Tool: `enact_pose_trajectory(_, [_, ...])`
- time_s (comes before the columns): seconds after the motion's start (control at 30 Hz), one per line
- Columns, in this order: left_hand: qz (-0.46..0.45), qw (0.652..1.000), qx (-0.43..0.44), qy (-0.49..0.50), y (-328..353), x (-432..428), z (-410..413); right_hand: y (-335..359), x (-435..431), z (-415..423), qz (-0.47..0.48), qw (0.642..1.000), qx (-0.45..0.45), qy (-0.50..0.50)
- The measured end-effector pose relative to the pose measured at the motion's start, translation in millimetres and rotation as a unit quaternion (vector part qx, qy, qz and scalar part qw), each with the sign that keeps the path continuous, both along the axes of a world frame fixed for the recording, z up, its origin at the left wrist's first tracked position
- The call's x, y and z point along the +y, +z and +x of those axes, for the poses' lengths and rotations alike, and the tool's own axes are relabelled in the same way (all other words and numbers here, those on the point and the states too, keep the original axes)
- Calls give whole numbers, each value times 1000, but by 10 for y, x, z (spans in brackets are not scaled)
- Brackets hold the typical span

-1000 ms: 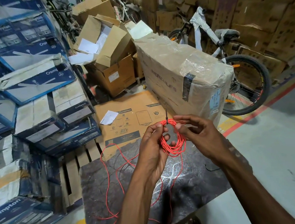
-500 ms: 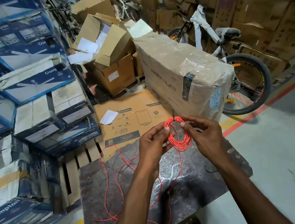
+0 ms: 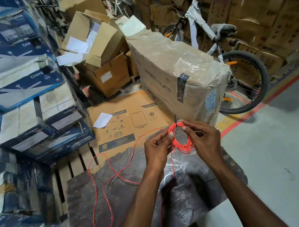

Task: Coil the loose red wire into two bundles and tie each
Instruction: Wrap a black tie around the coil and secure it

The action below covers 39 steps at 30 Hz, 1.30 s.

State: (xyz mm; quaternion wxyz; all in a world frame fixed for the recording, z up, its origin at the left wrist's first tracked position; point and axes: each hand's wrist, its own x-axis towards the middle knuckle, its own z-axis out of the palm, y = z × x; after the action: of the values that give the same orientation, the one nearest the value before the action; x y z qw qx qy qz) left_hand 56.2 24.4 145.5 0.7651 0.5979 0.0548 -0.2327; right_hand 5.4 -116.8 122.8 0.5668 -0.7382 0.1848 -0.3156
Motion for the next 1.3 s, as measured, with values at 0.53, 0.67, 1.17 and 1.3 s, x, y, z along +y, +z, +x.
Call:
enact_pose_trajectory(0.53, [131,984,114,28,-1198,-1092,782,-1033,-1050,711,3,987,157,31])
enact_pose_trajectory(0.67, [159,975,141,64,-1495,-1196,874,-1313,-1167,883,-21,978,196,70])
enact_pose_trajectory(1.17, [333,941,59,1,-2019,-1324,1050,-1875,-1242,1040,-24,962,259,83])
enact_pose_trajectory(1.3, [338,939,62,-11,-2025,-1311,1046,-1933,-1262,1023,-13,958,280,66])
